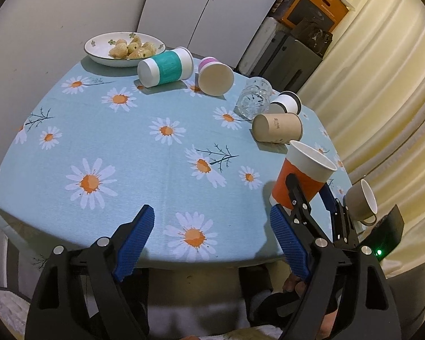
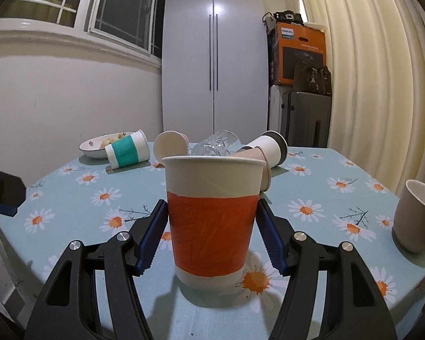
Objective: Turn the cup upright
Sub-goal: 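Turn the orange cup rim-up with the right tool and lower it, then set the cup on the tablecloth, open the right tool and withdraw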
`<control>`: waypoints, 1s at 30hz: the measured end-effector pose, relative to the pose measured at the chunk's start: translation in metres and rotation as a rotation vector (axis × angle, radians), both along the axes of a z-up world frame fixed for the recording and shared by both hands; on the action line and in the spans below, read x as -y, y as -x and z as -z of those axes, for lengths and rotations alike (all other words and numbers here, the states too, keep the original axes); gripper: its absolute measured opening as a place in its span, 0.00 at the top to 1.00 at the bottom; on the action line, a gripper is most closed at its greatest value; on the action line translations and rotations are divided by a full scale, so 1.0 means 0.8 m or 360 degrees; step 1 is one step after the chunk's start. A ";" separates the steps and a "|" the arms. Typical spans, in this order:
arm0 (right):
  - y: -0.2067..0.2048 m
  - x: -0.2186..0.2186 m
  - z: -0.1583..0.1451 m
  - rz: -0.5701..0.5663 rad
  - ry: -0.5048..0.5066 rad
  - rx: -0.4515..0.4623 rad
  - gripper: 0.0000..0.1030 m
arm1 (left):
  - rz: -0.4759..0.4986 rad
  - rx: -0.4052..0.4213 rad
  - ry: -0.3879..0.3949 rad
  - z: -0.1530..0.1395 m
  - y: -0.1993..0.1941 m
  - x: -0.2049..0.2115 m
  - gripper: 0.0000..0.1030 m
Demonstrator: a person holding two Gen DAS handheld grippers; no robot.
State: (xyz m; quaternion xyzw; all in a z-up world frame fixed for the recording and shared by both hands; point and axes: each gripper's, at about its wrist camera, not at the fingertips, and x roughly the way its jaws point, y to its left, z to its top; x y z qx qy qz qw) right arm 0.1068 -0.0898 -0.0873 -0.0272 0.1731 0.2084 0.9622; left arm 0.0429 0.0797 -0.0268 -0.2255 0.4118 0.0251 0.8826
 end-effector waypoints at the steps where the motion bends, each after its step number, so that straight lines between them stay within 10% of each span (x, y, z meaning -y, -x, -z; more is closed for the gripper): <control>1: 0.001 0.001 0.000 0.0002 0.0000 0.0000 0.38 | -0.0003 0.0000 0.0000 0.000 0.000 -0.001 0.21; 30: 0.013 0.016 -0.007 0.0025 -0.0027 -0.0081 0.20 | -0.0079 -0.0034 -0.0039 0.008 0.001 -0.010 0.20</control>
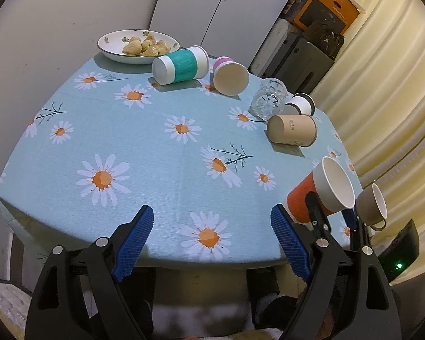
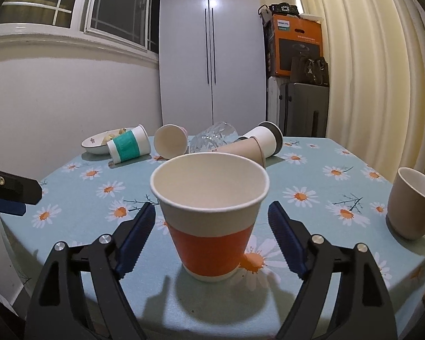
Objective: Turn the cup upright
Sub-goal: 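Set the cup on the tablecloth, open the right tool and withdraw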
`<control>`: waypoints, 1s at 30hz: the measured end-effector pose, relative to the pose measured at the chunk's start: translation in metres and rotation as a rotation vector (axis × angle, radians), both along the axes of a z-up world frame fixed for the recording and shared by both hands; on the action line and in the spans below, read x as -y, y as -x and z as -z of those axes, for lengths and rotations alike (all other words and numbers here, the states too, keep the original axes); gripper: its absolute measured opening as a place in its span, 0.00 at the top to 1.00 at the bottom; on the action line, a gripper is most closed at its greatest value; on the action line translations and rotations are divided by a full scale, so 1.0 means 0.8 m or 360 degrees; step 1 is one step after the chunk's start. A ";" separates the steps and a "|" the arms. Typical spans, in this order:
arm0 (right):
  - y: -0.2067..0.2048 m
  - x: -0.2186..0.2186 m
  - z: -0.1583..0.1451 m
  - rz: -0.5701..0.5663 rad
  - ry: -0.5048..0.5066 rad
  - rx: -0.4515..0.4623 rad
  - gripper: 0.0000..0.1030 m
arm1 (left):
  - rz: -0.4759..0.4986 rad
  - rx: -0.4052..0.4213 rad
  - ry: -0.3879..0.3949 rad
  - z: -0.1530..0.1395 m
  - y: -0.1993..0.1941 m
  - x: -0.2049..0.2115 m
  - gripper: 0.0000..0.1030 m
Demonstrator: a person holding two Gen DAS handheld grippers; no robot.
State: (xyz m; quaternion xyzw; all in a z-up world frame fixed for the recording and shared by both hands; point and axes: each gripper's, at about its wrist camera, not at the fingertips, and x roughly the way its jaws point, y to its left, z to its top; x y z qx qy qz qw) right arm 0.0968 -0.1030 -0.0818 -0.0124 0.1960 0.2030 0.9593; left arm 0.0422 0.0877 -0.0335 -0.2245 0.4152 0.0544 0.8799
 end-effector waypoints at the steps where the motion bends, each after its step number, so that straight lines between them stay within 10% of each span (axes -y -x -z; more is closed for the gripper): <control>1: 0.002 0.002 -0.003 0.0005 -0.0006 0.0005 0.17 | -0.0003 0.0001 0.0000 0.000 0.000 0.000 0.20; 30: 0.096 0.112 -0.135 -0.0101 -0.0144 0.0113 0.05 | 0.0226 0.0404 -0.0281 -0.049 0.076 0.081 0.20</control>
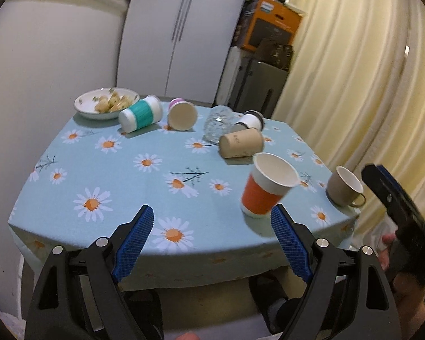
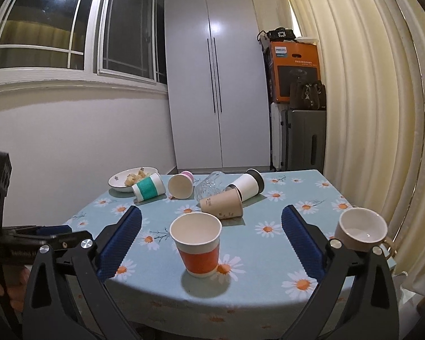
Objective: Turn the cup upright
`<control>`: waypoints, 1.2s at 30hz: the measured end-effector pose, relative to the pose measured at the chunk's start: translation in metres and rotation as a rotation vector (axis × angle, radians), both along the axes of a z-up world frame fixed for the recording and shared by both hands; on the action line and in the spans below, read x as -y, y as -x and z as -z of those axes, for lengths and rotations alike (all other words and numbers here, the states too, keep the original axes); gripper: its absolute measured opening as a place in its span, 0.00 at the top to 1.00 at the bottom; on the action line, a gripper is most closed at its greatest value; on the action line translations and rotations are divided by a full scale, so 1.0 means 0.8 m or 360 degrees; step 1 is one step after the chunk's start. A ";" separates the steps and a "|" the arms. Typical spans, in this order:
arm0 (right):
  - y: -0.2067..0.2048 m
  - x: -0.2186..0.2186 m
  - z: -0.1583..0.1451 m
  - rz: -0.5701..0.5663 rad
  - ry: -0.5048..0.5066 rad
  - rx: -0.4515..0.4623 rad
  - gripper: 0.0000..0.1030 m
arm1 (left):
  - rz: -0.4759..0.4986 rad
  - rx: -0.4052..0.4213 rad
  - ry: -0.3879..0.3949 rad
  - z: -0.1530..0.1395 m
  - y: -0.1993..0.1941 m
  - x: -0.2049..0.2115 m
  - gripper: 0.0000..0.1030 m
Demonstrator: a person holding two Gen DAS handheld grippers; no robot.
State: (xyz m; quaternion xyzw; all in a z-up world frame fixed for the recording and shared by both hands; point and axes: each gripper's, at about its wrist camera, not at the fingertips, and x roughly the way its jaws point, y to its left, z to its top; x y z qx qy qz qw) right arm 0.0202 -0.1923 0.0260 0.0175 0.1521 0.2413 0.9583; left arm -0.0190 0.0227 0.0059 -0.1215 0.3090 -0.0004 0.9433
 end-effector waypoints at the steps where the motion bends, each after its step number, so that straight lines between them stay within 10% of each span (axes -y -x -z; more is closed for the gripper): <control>1: 0.003 0.003 -0.002 -0.0005 0.0002 0.0000 0.05 | 0.0012 0.0009 -0.0010 -0.001 0.003 0.005 0.19; 6: 0.015 0.020 -0.009 -0.0027 0.0035 -0.0006 0.05 | 0.0071 0.0065 -0.0043 -0.006 0.022 0.026 0.07; 36: 0.040 0.045 0.008 -0.0102 0.0158 -0.0077 0.05 | 0.0099 0.0177 -0.0108 -0.009 0.061 0.050 0.07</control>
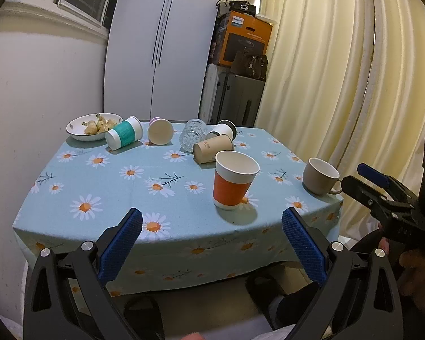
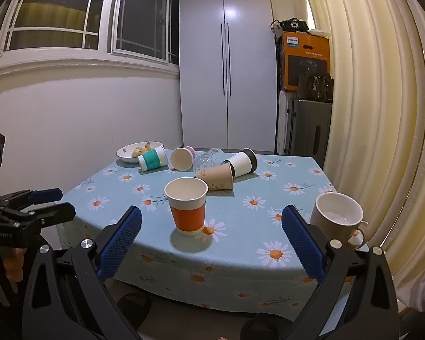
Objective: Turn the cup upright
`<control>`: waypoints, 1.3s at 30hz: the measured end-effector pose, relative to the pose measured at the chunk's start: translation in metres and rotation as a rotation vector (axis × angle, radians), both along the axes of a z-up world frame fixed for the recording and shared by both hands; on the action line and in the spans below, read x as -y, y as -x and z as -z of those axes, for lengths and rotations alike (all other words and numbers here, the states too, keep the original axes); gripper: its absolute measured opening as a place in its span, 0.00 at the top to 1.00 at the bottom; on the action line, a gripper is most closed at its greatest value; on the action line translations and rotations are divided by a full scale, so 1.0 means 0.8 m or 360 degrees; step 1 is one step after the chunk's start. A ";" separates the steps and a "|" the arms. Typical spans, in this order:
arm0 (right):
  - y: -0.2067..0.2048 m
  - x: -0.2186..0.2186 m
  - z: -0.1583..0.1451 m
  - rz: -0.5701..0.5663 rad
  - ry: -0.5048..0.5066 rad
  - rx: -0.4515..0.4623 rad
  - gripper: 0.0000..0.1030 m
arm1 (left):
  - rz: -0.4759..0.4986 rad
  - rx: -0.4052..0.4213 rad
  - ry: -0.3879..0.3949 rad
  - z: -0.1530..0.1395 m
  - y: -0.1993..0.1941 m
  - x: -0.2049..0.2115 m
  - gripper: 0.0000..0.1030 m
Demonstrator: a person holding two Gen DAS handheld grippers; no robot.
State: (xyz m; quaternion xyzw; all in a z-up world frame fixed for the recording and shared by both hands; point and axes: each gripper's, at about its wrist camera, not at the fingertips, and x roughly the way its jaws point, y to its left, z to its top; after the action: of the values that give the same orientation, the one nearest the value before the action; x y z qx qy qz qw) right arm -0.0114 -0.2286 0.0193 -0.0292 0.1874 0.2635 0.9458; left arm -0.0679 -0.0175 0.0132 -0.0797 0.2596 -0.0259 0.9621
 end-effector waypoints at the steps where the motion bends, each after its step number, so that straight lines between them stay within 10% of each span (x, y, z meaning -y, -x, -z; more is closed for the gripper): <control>1: 0.000 0.000 0.000 0.0002 0.0000 -0.0001 0.05 | 0.0000 -0.0002 0.0001 0.000 0.000 0.000 0.07; 39: -0.008 0.001 0.008 0.0039 0.0028 -0.0070 0.05 | 0.0001 -0.0020 -0.0057 0.004 -0.002 0.007 0.07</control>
State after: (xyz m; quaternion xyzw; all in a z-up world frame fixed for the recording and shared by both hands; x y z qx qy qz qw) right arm -0.0051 -0.2290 0.0128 -0.0295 0.2108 0.2508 0.9443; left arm -0.0659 -0.0230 0.0103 -0.0625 0.2661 -0.0212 0.9617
